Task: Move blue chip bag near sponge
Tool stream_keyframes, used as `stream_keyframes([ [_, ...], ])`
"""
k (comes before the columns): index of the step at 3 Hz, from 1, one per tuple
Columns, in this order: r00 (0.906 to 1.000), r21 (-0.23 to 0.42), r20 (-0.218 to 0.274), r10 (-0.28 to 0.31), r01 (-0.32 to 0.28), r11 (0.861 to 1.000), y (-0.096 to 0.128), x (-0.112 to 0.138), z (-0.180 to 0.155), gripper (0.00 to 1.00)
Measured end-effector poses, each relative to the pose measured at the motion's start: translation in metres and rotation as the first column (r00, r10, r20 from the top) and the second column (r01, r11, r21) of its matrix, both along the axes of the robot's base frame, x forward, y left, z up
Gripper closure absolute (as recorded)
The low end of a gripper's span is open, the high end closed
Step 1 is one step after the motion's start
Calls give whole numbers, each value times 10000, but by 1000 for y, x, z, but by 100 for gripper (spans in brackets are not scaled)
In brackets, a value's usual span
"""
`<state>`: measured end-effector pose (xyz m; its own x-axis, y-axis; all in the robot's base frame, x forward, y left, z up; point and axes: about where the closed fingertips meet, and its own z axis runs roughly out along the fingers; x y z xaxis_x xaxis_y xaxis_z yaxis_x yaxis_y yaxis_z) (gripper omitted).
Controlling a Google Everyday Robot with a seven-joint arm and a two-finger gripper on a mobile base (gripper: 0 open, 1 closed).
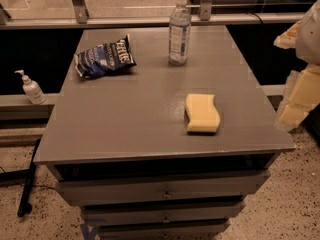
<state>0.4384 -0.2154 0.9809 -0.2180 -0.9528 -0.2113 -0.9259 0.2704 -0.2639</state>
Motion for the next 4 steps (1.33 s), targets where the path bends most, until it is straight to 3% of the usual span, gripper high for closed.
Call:
stream_keyframes([
  [2,9997,232,216,148,-153,9996,10,6,-5,0],
  [3,9920,987,871,915,-1000,9901,59,32,-27,0],
  [4,9737,1647,1525,1695,-1941,9671,113,59,-47,0],
])
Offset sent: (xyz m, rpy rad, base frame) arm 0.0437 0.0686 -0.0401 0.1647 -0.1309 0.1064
